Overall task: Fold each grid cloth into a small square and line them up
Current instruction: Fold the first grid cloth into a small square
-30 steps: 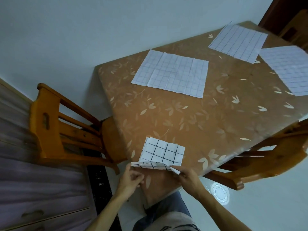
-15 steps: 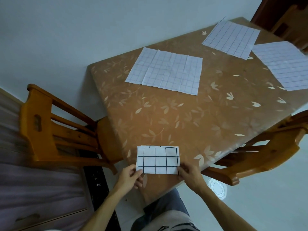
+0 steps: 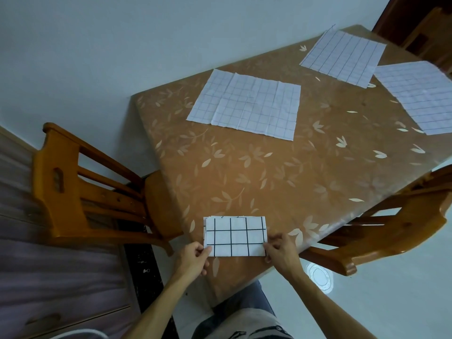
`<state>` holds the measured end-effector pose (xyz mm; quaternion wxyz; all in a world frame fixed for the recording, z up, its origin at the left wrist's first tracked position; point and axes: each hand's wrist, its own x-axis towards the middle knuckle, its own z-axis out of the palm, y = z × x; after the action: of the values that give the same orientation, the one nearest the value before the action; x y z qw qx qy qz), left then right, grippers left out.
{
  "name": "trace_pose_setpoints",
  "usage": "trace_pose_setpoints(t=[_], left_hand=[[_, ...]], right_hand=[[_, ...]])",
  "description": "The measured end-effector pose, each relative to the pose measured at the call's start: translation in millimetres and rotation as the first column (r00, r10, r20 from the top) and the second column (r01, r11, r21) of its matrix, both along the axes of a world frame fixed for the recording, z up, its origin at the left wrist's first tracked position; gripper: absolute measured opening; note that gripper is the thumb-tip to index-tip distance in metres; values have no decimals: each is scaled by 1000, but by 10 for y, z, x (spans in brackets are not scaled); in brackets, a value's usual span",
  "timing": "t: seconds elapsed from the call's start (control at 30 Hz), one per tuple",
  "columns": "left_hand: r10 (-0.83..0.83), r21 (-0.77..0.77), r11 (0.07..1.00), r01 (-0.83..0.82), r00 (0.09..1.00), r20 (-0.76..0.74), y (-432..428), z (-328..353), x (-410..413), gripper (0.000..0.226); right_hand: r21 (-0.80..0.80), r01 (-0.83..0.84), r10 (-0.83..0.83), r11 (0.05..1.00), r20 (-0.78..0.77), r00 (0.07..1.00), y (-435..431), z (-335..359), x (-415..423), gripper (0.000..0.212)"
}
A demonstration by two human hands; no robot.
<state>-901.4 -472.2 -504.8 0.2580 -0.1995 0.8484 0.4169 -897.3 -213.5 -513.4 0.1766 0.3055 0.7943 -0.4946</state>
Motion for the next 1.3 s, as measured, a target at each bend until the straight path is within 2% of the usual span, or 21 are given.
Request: trace_pose_setpoints(t=[0.1, 0.27, 0.37, 0.43, 0.47, 0.53, 0.6, 0.7, 0.8, 0.87, 0.93, 0.97, 1.03, 1.1, 1.17, 1.3], left_hand=[[-61, -133, 990, 54, 997, -49, 27, 62, -2, 27], [-131, -266, 958, 106, 988, -76, 44, 38, 21, 33], [-208, -428, 892, 144, 973, -105, 96, 72, 39, 30], [-354, -570, 798, 195, 917, -182, 156, 95, 18, 29], [-457, -612, 753, 241, 861, -224, 197, 93, -6, 38], [-665, -649, 665, 370, 689, -289, 289, 50, -28, 48], [-787, -645, 580, 498, 546, -287, 394, 18, -40, 42], [-808, -617, 564, 549, 519, -277, 438, -35, -26, 35], [-820, -624, 546, 559, 511, -259, 388, -145, -18, 57], [-820, -653, 539, 532, 508, -263, 361, -183, 4, 71], [-817, -672, 533, 514, 518, -252, 346, -189, 32, 78], [-819, -690, 522, 501, 520, -242, 347, -187, 49, 80], [-829, -696, 503, 513, 514, -221, 345, -195, 68, 86], [-825, -671, 508, 540, 529, -199, 333, -238, 67, 93], [-812, -662, 524, 536, 550, -197, 314, -292, 78, 93], [-801, -673, 540, 505, 553, -229, 271, -357, 60, 64]], right_hand=[[23, 5, -6, 1000, 21, 1000, -14, 10, -37, 29], [71, -23, 20, 997, 43, 999, -36, 21, -64, 21], [110, -44, 40, 993, 39, 998, -59, 17, -58, 20], [139, -69, 64, 988, 40, 997, -66, 8, -60, 19], [143, -78, 73, 987, 39, 997, -69, 4, -60, 18], [143, -85, 81, 986, 36, 996, -78, 2, -59, 15], [153, -93, 89, 984, 31, 996, -83, 4, -54, 13], [152, -111, 108, 982, 25, 994, -65, 31, -42, 12], [155, -162, 163, 974, 7, 987, -30, 104, -29, 14], [269, -233, 246, 935, -18, 969, -18, 141, 20, 14], [501, -254, 373, 827, -150, 916, -36, 136, 80, 13], [606, -254, 467, 754, -221, 856, -68, 112, 112, 15], [714, -313, 643, 627, -247, 725, -185, 31, 162, 28], [725, -426, 757, 541, -199, 622, -344, -110, 164, 49], [720, -506, 813, 475, -139, 565, -502, -243, 180, 64], [708, -526, 812, 471, -115, 572, -533, -309, 138, 61]])
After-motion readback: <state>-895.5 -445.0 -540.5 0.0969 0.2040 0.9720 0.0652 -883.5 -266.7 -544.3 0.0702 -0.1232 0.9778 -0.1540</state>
